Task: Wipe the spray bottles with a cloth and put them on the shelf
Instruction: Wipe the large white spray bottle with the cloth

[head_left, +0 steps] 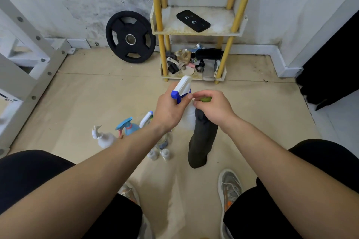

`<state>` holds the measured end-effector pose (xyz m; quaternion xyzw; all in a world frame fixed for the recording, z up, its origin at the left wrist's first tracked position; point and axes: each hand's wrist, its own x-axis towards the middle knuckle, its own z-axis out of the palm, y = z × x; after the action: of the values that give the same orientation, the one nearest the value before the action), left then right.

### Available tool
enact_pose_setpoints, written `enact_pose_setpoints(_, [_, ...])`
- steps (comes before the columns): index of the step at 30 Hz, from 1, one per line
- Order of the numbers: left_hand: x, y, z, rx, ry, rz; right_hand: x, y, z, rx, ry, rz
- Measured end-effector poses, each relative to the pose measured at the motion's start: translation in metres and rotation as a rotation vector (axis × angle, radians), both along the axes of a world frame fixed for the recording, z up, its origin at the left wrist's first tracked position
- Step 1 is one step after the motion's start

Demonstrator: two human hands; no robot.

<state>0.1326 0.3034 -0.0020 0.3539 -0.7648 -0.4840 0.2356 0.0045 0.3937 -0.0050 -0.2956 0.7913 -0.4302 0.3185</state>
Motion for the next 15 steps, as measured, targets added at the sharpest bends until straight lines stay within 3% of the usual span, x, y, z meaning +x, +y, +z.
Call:
enact_pose_setpoints(9, [-0.018, 0.022, -0.084, 0.326, 0.0, 0.039, -0.006, 0.009, -0.076, 0.128, -0.118, 0.014])
enact_pose_setpoints(12, [-0.022, 0.019, -0.11, 0.278, -0.006, 0.042, -0.008, 0.005, -0.107, 0.129, -0.158, 0.011])
enact_pose_setpoints(15, [-0.026, 0.015, -0.143, 0.151, -0.142, 0.024, -0.013, 0.003, -0.138, 0.172, -0.175, 0.025])
